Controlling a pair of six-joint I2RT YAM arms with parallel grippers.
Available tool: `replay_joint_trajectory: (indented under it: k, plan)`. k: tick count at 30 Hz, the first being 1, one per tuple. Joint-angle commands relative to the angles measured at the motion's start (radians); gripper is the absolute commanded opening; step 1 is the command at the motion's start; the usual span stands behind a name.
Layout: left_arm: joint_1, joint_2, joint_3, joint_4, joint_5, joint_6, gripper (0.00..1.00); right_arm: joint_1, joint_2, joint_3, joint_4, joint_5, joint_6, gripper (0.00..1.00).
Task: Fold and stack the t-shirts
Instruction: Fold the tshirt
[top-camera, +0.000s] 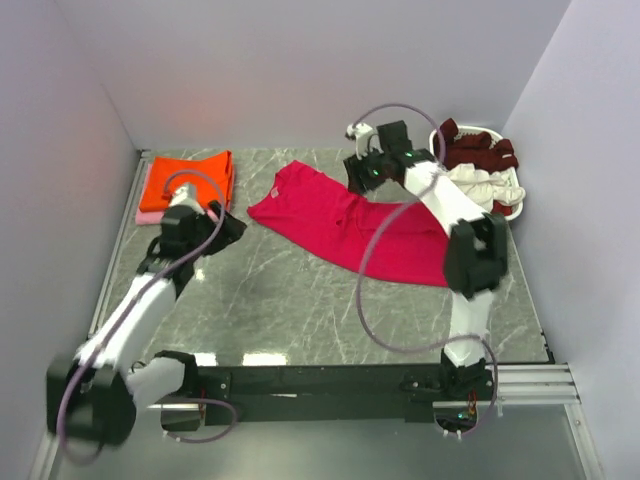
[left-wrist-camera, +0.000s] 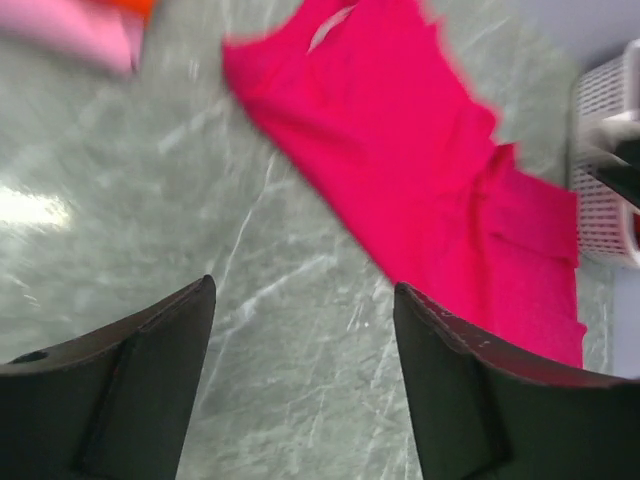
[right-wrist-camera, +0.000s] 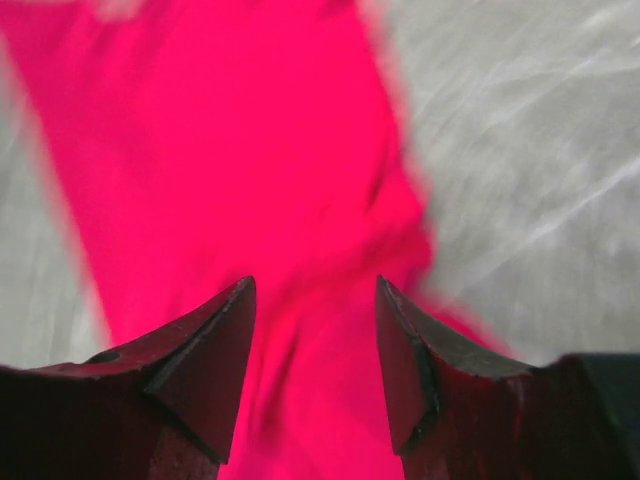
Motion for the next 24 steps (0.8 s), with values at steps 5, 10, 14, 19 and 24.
replay_joint_trajectory:
  k: [5, 10, 14, 19, 24]
  plan:
    - [-0.048, 0.514, 0.19, 0.115, 0.058, -0.289, 0.65, 0.044, -0.667, -0.742, -0.032, -0.027, -0.598, 0.59]
    - [-0.134, 0.795, 0.427, 0.015, -0.098, -0.341, 0.57, 0.029, -0.842, -0.973, -0.032, 0.0, -0.54, 0.58]
    - [-0.153, 0.942, 0.542, -0.06, -0.181, -0.382, 0.52, 0.029, -0.945, -1.066, -0.061, -0.036, -0.544, 0.58]
    - [-0.153, 1.004, 0.573, -0.092, -0.203, -0.384, 0.48, 0.029, -0.979, -1.159, -0.051, -0.01, -0.648, 0.59]
    - [-0.153, 1.016, 0.584, -0.101, -0.214, -0.366, 0.47, 0.053, -0.975, -1.224, 0.055, 0.068, -0.636, 0.61]
